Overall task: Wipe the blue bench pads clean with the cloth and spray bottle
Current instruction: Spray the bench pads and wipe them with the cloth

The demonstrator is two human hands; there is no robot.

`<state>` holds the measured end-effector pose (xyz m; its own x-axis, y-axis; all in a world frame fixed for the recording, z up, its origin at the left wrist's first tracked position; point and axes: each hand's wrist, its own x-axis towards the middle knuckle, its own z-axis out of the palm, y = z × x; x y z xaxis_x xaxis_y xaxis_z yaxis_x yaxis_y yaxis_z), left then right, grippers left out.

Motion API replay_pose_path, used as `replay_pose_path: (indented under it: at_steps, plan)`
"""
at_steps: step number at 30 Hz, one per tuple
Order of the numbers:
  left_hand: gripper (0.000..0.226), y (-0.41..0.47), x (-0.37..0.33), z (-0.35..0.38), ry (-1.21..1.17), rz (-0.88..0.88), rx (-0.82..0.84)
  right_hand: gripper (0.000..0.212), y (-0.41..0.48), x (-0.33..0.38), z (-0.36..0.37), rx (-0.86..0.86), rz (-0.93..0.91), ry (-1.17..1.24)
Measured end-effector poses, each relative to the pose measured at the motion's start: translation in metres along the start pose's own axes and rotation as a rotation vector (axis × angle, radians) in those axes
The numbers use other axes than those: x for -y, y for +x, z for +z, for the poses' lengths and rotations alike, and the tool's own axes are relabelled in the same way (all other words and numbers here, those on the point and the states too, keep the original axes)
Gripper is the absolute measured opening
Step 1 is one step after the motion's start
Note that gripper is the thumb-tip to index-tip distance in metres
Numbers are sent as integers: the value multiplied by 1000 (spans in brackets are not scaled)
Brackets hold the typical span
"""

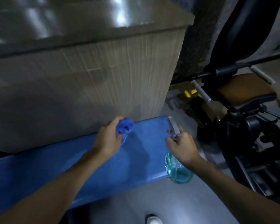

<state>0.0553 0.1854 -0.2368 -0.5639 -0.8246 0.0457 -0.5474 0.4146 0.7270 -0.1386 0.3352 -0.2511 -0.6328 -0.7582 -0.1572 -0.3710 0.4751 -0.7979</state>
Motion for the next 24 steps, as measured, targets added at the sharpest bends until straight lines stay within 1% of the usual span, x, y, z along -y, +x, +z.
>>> replay_pose_path:
  at_steps: [1,2,3,4,6,7,8,9,10,11,12,13,16,17,19,20,21,23,24]
  plan:
    - [48,4,20,18,73,54,-22,56,0,-18,15,-8,35,-6]
    - [53,8,42,38,189,123,-45,57,1,-38,31,-12,62,-3]
    - [62,12,63,58,329,168,-36,59,2,-57,47,-8,92,7]
    - [68,13,87,80,453,173,14,62,3,-76,62,3,117,24]
    - [71,13,132,122,621,62,281,59,5,-114,90,16,169,63]
    - [71,10,151,141,663,-30,423,53,6,-128,101,15,196,59]
    - [75,7,167,158,676,-107,500,45,6,-138,109,9,216,57]
    - [81,4,179,172,669,-155,501,35,7,-147,115,4,238,48]
    - [85,4,187,183,643,-160,437,26,8,-156,120,3,249,43]
    - [89,5,193,193,608,-138,344,22,10,-163,124,8,256,41]
    - [93,8,197,202,584,-121,285,21,11,-170,127,15,248,42]
    - [99,12,201,210,568,-130,282,23,12,-174,129,22,243,41]
    - [116,18,212,223,652,-231,427,32,17,-183,132,21,238,39]
    - [121,17,214,225,672,-226,453,32,18,-184,132,20,247,35]
    - [128,12,216,225,696,-161,458,23,20,-187,133,8,266,48]
    - [127,9,215,224,716,-116,422,18,22,-187,133,-3,273,52]
    - [123,7,212,222,736,-78,368,19,24,-186,133,-10,285,54]
    - [109,5,209,222,747,-35,266,22,26,-185,134,-12,325,58]
    - [102,5,207,221,723,-28,226,20,27,-184,135,-12,344,47]
